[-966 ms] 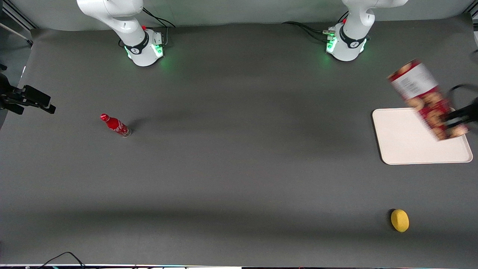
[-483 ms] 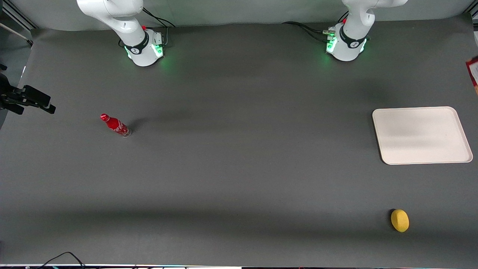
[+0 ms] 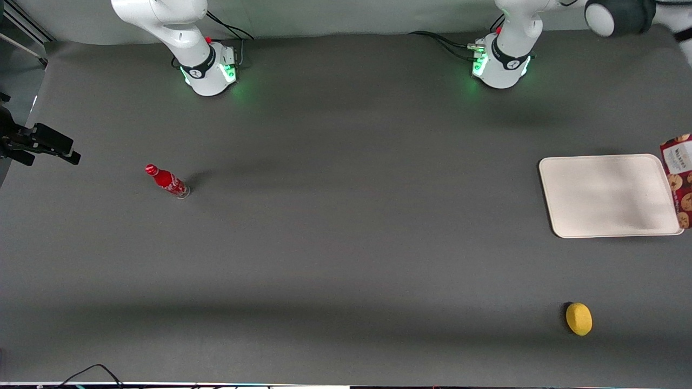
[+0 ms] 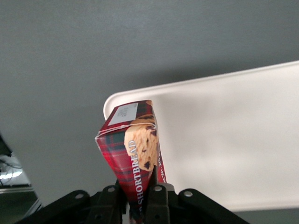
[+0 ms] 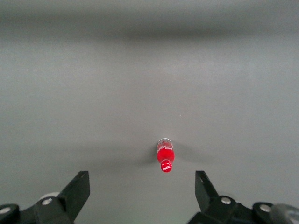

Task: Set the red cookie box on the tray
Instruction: 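Lower the box onto the tray's edge and open the left gripper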

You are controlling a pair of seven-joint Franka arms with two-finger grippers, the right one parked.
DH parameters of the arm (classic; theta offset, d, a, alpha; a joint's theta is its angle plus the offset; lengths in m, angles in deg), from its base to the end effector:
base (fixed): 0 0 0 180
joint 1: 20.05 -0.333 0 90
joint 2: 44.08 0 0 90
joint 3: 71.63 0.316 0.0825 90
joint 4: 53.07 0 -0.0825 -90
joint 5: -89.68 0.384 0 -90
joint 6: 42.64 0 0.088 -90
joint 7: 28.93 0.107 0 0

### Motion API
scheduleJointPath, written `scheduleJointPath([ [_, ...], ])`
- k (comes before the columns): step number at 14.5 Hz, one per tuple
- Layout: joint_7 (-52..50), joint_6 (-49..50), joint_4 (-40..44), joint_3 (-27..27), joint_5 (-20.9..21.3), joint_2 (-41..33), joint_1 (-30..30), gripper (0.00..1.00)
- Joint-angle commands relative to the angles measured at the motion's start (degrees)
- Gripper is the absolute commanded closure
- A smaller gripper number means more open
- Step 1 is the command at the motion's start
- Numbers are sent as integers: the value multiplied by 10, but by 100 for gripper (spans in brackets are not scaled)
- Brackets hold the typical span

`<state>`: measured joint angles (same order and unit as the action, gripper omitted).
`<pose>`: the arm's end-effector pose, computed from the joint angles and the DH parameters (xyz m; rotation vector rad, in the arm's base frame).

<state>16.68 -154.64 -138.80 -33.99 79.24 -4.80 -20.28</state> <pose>0.5980 0.3504 0.3220 -2.9940 0.2308 0.3331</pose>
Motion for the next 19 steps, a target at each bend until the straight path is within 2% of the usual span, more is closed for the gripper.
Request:
scheduleJointPath([
  [1,69,-58,-35,15,-46,19,-15,100],
  [4,121,-99,-54,15,-91,39,-26,100],
  [5,142,-103,-54,15,-113,47,-27,59],
  [6,143,-103,-54,14,-129,53,-25,1],
  [10,141,-81,-31,23,-126,41,-18,0],
  [14,139,67,44,55,-122,-18,-5,0],
  [16,138,113,70,53,-101,-76,8,0],
  [17,121,134,80,51,-75,-103,24,0],
  [19,-33,246,123,23,-35,-158,39,0],
])
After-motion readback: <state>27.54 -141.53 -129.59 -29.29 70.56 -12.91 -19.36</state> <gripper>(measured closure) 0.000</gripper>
